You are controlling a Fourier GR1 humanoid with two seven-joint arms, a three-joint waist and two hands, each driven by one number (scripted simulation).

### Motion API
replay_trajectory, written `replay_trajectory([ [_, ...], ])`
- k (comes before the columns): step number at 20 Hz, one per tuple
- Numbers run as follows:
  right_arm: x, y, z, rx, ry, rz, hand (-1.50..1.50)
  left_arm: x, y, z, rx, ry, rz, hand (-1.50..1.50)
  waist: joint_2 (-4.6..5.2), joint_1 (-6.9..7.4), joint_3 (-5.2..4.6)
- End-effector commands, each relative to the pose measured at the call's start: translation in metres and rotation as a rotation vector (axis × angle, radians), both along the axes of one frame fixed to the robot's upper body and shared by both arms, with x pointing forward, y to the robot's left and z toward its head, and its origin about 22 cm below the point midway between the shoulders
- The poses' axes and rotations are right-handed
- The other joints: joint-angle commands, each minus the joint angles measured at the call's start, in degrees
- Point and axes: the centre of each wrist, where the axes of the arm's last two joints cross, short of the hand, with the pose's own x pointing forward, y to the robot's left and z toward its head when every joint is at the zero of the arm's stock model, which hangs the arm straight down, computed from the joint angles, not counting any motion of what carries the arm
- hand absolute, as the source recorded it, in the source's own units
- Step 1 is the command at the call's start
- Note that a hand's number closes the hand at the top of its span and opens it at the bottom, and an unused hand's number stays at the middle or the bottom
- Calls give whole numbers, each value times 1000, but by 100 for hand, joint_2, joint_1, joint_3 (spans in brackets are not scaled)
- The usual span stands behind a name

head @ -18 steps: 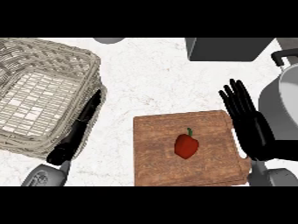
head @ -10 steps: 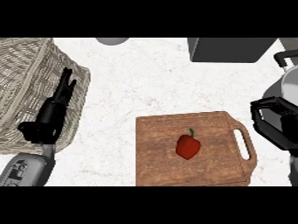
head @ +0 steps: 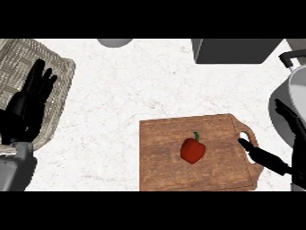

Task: Pick the bell pepper from the cutting board and place it in the pot

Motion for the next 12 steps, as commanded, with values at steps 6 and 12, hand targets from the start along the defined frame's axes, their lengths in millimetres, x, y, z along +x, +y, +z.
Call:
replay_trajectory([
  [6,-15,22,62,-195,328,160,-150,-1,11,5,-32,48,41,0,35,12,-21],
  [12,-6,50,86,-400,623,206,-150,-9,2,-1,-12,34,37,0,39,139,-21],
])
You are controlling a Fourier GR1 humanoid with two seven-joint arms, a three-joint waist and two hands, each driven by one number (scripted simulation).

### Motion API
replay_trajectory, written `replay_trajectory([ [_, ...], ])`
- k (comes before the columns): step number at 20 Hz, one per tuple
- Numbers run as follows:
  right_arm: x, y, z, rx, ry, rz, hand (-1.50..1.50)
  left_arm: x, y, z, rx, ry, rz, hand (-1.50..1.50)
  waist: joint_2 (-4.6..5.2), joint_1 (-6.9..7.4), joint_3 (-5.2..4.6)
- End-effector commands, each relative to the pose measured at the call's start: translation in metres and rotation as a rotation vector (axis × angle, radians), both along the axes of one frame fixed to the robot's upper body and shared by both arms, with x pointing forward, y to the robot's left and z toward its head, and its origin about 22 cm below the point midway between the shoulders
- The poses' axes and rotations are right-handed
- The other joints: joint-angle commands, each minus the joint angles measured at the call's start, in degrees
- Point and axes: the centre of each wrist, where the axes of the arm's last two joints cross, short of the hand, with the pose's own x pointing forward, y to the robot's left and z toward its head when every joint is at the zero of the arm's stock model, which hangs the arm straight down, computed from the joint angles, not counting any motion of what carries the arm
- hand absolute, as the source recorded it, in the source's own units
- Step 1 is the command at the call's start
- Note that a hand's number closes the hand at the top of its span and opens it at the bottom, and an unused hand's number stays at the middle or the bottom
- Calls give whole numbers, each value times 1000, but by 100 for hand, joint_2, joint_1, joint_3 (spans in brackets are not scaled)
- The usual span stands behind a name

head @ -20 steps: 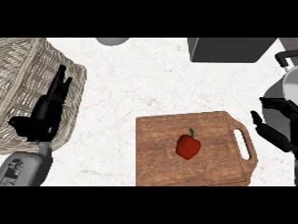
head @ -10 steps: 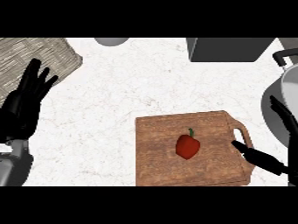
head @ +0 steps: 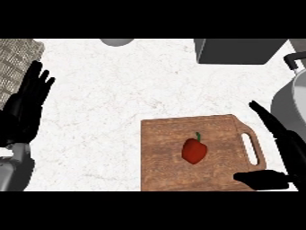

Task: Pick the bell pepper from the cutting board and place it in the pot

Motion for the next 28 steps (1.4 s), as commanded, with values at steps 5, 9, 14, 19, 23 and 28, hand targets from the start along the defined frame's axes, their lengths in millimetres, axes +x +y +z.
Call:
replay_trajectory([
  [5,10,77,30,-217,298,61,-150,3,13,11,18,-10,9,0,9,66,8],
  [9,10,105,37,-196,363,71,-150,1,10,8,-6,16,0,0,-1,-47,21],
  [14,38,137,21,-202,401,67,-150,-9,3,-7,-9,13,15,0,6,-37,23],
  [19,33,112,-8,-226,439,49,-150,-11,8,-12,-1,-5,18,0,2,-65,25],
  [23,19,123,-19,-285,460,-16,-150,-2,7,-6,-1,9,15,0,1,-81,25],
  [28,30,120,-39,-266,461,-4,-150,1,20,3,-7,13,15,0,3,-75,25],
])
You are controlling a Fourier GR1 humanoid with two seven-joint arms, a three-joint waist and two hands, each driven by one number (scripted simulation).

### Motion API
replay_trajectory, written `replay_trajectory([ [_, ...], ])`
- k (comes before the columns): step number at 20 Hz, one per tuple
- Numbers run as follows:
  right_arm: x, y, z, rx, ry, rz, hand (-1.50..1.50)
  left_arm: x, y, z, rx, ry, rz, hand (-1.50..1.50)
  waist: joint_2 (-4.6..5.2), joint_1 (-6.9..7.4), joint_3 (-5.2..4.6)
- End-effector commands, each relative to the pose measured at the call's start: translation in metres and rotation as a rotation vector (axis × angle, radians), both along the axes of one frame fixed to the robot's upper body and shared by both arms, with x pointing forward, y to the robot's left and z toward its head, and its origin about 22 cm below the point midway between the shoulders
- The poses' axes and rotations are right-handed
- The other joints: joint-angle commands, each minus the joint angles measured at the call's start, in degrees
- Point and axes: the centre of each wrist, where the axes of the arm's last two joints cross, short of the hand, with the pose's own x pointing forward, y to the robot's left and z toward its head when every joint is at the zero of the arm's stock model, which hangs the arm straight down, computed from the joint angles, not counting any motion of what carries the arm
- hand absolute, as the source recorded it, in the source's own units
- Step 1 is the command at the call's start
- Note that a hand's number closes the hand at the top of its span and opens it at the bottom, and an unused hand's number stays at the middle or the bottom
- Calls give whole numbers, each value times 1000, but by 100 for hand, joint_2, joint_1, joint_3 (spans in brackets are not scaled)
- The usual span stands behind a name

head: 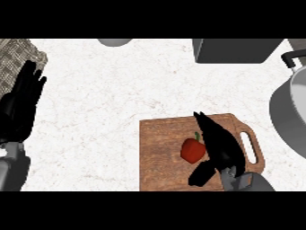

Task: Pick the bell pepper from the cutting board and place it in the pot

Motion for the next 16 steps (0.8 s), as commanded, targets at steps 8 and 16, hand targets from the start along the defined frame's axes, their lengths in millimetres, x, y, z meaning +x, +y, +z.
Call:
replay_trajectory([
  [8,6,6,-37,-37,28,-5,-150,-11,-16,19,-5,-12,-11,0,-3,6,2],
  [16,10,-2,-46,-27,28,-9,-150,-3,-29,16,8,-10,16,0,-3,-11,1],
])
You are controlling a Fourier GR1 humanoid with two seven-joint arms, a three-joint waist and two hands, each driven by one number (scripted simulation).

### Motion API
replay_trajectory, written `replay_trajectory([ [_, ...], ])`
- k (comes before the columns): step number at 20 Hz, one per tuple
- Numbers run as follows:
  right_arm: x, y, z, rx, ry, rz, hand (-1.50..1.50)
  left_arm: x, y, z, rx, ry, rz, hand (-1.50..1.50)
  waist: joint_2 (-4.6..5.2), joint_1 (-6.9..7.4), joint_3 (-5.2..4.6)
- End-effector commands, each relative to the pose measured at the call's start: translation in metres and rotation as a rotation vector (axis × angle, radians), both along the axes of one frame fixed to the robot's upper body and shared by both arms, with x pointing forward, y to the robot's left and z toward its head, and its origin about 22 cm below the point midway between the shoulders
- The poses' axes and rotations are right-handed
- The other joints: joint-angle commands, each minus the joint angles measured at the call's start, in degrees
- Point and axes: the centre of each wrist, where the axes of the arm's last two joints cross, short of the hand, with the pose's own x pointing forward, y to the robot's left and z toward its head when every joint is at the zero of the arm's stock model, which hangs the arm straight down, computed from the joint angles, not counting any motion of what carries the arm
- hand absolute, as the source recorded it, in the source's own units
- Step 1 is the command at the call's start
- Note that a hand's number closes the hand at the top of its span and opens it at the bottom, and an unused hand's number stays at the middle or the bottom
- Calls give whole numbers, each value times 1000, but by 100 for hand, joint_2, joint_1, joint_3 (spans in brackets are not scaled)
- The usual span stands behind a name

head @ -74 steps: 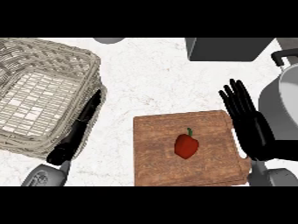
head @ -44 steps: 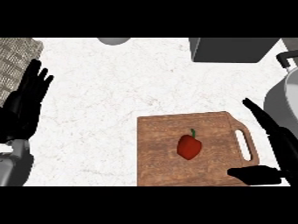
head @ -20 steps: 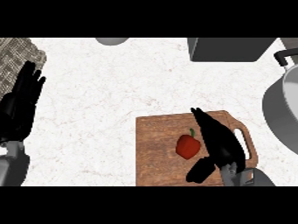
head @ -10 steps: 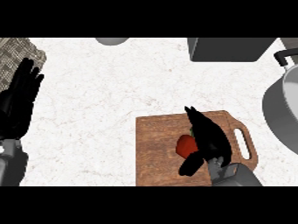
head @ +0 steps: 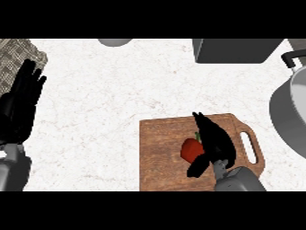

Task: Pick the bell pepper from the cutting board and place it in the pot

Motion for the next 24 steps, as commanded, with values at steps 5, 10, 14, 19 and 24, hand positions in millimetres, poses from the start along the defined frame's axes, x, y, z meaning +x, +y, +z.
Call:
replay_trajectory([
  [5,-7,3,-18,-45,-34,167,150,5,9,-13,-15,16,-7,0,2,-7,-1],
  [10,-10,1,-23,-27,-33,174,150,10,7,-7,-4,-3,10,0,1,-13,-1],
  [14,-1,-3,-34,-58,-48,191,150,4,-11,-19,6,-3,2,0,3,-1,0],
  [19,-66,2,-19,1,-82,372,150,-13,1,-10,-13,6,4,0,-35,-44,-1],
  [24,-137,-11,22,58,-133,568,150,-3,12,-10,4,12,32,0,-55,-205,-9],
])
